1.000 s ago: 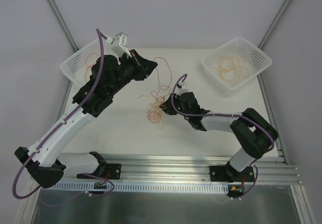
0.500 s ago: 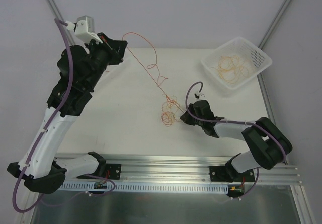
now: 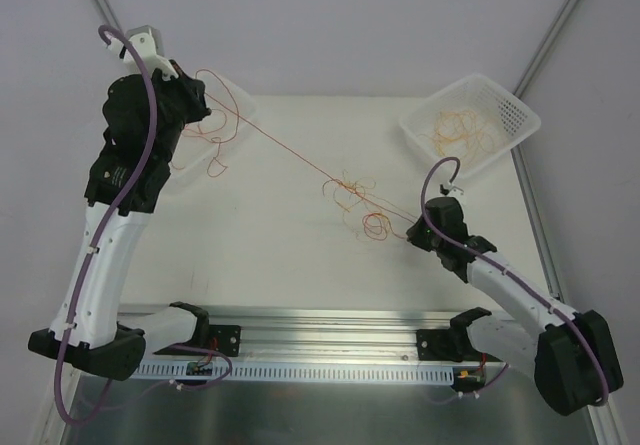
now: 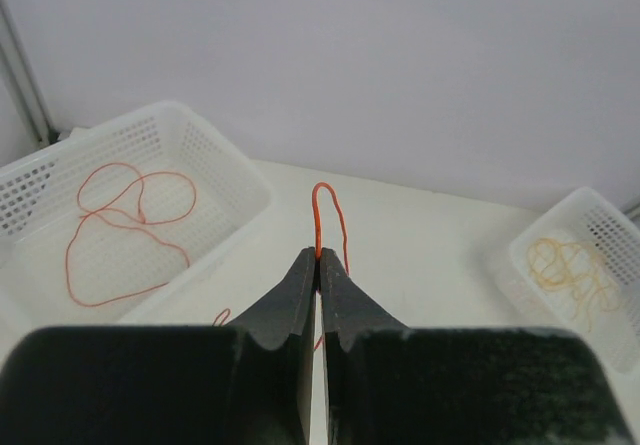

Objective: Untangle the cables

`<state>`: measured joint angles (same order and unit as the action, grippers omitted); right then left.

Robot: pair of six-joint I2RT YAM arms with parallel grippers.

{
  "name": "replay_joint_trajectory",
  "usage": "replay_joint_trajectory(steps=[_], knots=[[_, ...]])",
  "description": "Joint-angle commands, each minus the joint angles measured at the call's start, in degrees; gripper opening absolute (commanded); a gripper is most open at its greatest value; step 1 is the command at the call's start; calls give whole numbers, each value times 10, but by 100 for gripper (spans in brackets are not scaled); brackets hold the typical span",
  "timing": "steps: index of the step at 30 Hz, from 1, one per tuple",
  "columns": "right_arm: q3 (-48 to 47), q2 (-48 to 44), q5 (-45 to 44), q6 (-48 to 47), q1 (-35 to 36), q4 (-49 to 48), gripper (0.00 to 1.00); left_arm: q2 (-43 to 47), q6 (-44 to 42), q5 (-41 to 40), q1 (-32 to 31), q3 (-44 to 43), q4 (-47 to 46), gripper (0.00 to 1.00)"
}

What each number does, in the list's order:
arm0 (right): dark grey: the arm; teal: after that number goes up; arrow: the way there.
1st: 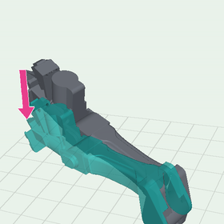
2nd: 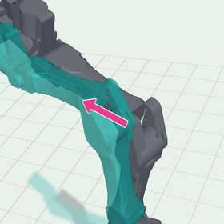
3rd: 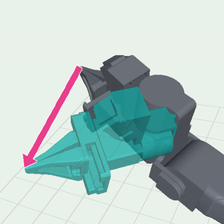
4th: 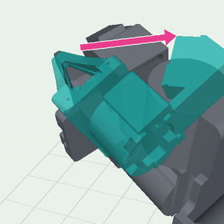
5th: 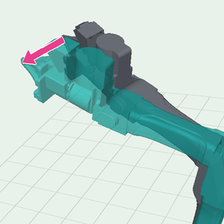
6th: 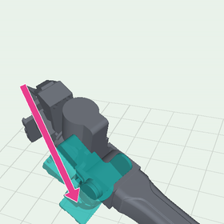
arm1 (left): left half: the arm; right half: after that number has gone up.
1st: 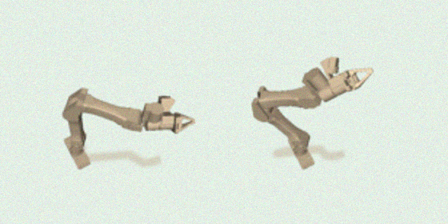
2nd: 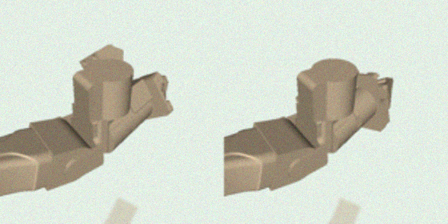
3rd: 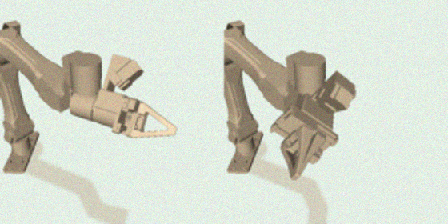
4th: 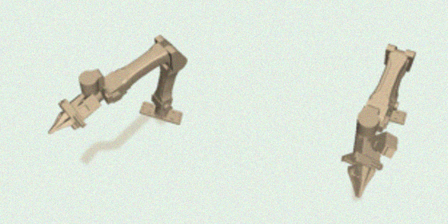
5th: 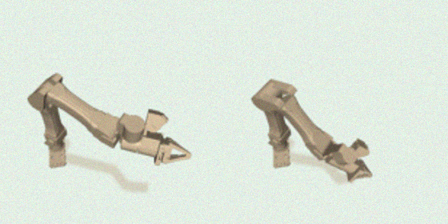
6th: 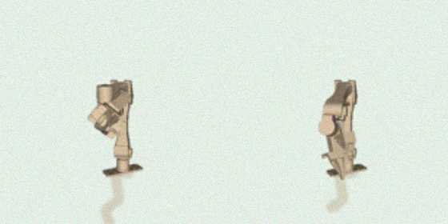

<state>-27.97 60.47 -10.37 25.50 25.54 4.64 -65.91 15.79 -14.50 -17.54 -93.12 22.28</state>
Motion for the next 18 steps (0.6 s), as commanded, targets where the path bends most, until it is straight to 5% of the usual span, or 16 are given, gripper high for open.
replay_joint_trajectory(steps=[1,9,18], knots=[[-37,-54,-17,-28,-39,135,1,-4,-30,-14,23,7,16,0],[-143,-92,10,-106,-59,275,1,7,-1,75,24,164,43,0],[-179,10,120,-164,-32,309,2,28,78,221,22,396,40,0]])
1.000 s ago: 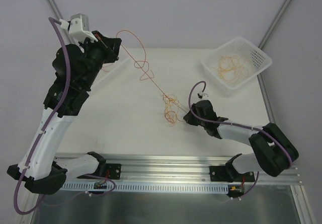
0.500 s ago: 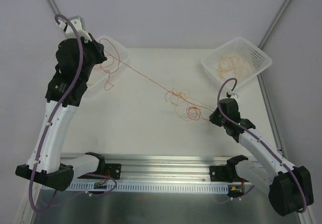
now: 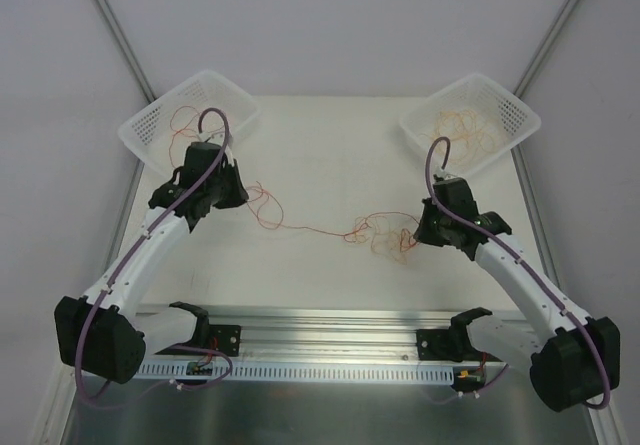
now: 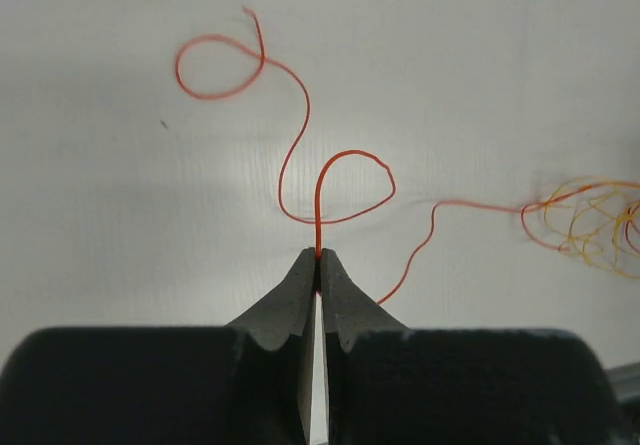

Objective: Untangle the cables

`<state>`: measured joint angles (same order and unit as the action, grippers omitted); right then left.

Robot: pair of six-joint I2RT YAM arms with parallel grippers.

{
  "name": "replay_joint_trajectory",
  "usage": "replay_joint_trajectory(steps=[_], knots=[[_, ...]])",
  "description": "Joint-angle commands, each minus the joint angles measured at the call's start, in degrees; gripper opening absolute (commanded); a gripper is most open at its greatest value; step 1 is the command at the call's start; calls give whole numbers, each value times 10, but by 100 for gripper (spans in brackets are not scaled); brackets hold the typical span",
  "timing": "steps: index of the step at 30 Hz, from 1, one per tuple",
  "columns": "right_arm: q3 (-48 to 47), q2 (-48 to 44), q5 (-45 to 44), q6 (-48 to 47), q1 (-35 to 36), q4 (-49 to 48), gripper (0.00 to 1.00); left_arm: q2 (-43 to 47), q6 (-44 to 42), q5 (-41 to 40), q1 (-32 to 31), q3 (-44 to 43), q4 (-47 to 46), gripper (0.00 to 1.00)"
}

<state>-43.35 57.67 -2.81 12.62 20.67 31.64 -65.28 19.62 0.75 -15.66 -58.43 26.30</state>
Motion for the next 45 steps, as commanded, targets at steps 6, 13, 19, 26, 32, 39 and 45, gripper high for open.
replay_joint_trajectory(steps=[6,13,19,26,32,39,45], knots=[[-58,95,1,-37,46,69,16,51,36,89,2,147,-13,35],[-143,68,-21,-75,69,122,62,106,-80,206,-16,116,-24,90],[-174,44,12,-80,72,120,67,65,-182,282,-97,47,-27,93],[-164,42,43,-78,86,105,68,-151,-186,269,-155,-24,-28,80],[-147,29,56,-73,100,98,73,-272,-191,202,-170,-61,-27,70],[-132,25,60,-63,122,90,74,-336,-206,122,-198,-86,-27,54],[-132,29,52,-54,134,85,75,-370,-210,64,-222,-99,-25,45]])
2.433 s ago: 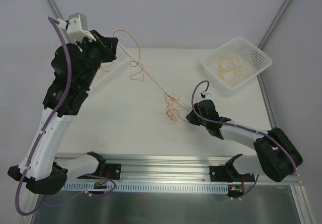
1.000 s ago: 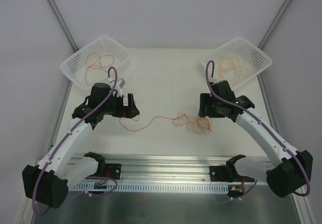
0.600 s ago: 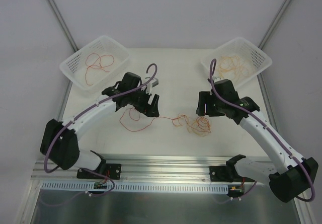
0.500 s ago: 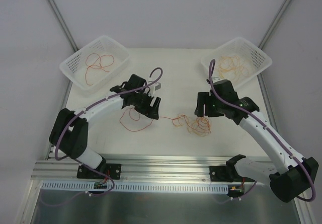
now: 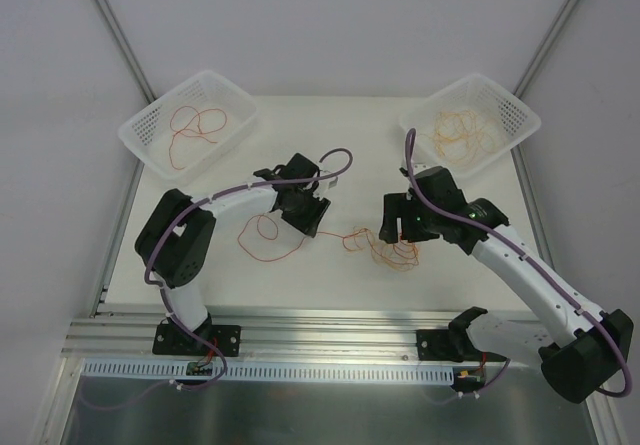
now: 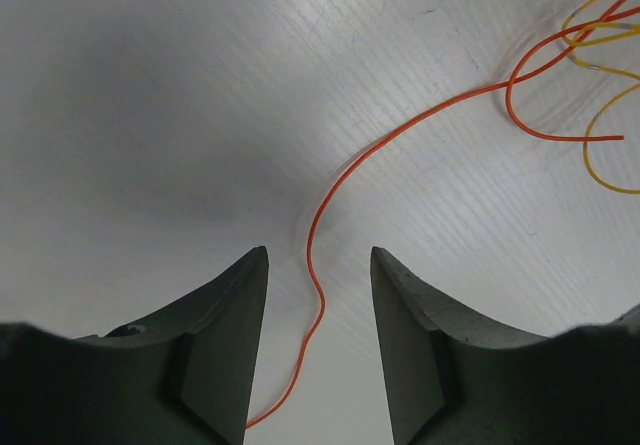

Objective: Untangle the cables

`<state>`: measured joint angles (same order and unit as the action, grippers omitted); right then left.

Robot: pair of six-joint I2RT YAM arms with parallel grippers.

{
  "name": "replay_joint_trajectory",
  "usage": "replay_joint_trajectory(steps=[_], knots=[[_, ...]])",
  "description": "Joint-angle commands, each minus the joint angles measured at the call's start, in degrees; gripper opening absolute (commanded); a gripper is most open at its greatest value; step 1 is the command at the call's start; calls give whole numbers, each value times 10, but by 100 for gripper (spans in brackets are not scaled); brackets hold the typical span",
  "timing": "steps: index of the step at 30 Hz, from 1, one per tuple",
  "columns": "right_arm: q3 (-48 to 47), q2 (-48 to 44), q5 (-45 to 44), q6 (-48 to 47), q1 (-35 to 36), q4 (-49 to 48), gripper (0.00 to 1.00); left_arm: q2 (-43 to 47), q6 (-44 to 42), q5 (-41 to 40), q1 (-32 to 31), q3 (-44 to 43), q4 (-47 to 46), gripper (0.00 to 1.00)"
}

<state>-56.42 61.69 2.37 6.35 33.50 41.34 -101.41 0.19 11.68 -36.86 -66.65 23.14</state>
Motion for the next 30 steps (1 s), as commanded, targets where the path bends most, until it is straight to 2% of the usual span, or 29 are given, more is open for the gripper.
replay_joint_trajectory(steps=[1,9,16,17,19,30], knots=[[-1,-11,-2,9,9,-13,75,-16,-15,-47,-12,-18,7,45],[2,-6,-15,14,27,-18,76,-49,-10,-71,-31,-21,9,38],[11,11,-38,36,51,-42,76,-59,-4,-82,-48,-2,10,17],[15,16,-46,40,54,-47,77,-58,-4,-83,-50,1,10,9],[18,24,-52,56,67,-64,77,-53,-3,-83,-54,7,10,0],[41,145,-91,98,96,-173,78,42,35,-65,-58,39,12,0]])
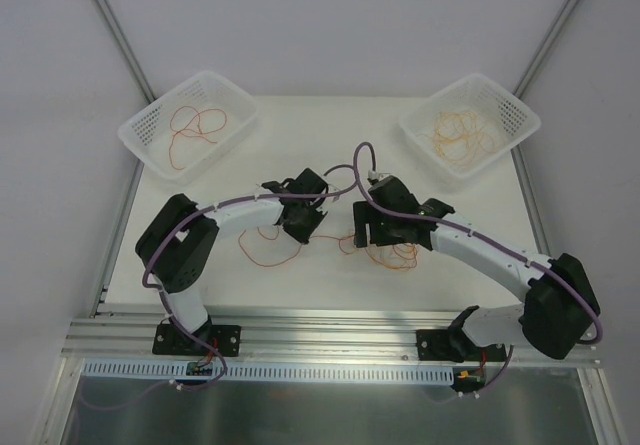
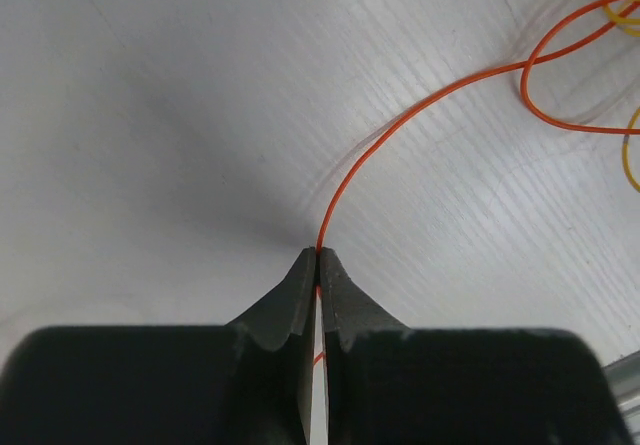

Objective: Untangle the cables

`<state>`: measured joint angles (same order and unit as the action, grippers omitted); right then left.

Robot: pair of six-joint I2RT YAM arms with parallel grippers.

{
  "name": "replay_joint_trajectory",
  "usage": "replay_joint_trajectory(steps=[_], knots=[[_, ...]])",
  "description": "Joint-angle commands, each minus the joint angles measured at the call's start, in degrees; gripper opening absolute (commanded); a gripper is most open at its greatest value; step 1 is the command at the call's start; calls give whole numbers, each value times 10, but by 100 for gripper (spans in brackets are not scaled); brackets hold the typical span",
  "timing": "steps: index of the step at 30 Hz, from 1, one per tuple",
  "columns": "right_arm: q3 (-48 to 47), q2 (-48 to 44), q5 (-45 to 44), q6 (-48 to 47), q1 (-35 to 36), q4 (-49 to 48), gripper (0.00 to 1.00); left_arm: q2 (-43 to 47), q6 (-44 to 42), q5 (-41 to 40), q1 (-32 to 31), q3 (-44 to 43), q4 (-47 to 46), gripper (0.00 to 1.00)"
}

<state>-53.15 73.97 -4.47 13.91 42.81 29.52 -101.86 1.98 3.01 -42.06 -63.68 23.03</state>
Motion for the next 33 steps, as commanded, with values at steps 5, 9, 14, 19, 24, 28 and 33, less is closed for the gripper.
replay_joint_trajectory(steps=[5,9,14,19,24,28,33], knots=[[18,71,-32,25,3,-88,65,69,28,23,-6,20,16,0],[25,92,-44,24,1,-94,42,85,34,12,-5,29,18,0],[47,61,-69,22,-25,-71,6,104,55,-27,23,46,29,0],[76,-43,-79,2,-103,-16,1,141,85,-45,101,93,38,0],[87,-138,-53,-24,-198,24,1,189,104,-48,169,122,40,0],[68,-169,-34,-22,-250,58,1,219,111,-56,187,118,51,0],[55,-205,9,-23,-314,72,1,243,103,-81,238,109,76,0]])
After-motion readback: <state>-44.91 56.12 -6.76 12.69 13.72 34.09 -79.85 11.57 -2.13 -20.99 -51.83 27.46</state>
